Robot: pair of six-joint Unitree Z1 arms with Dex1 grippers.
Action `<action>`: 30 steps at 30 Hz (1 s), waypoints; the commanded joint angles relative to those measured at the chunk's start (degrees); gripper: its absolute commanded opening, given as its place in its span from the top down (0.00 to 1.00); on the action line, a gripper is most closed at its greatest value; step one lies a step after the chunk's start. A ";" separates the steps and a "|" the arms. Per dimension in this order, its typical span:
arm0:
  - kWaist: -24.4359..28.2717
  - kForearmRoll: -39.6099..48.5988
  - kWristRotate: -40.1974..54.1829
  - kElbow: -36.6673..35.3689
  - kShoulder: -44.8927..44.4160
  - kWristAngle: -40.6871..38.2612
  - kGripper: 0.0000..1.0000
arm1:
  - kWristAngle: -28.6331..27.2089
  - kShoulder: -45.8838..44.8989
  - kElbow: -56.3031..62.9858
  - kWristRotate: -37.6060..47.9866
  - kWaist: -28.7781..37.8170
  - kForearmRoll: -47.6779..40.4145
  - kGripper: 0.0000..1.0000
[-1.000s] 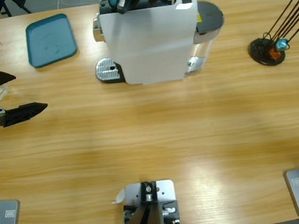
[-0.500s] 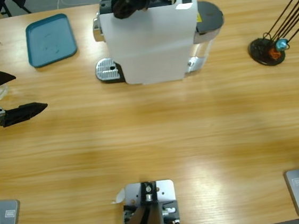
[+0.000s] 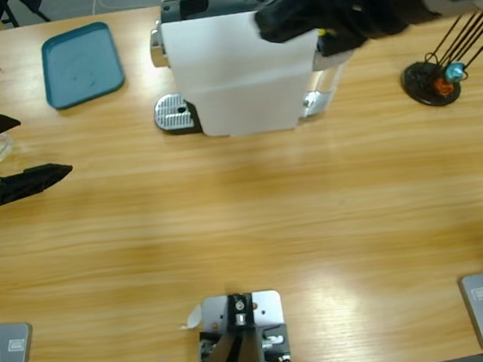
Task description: Pour coffee
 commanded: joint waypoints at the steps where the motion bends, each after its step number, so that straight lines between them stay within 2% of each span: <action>1: -0.40 0.42 -0.31 1.08 -1.35 -0.63 0.00 | -17.54 -5.88 5.56 18.27 -1.66 -6.58 1.00; 5: -0.40 0.64 -0.31 1.15 -1.61 -0.66 0.00 | -16.21 -0.89 3.72 21.62 -7.62 -18.25 1.00; 13: -0.40 0.79 -0.22 2.20 -1.45 -0.66 0.00 | -3.06 6.22 4.30 27.51 -13.15 -29.34 1.00; 22: -0.40 0.69 -0.14 2.20 -0.07 -0.75 0.00 | 5.10 9.40 4.68 28.13 -13.42 -35.55 1.00; 30: -0.40 0.55 -0.10 1.47 0.57 -0.75 0.00 | 4.55 13.93 3.98 27.23 -9.08 -36.13 1.00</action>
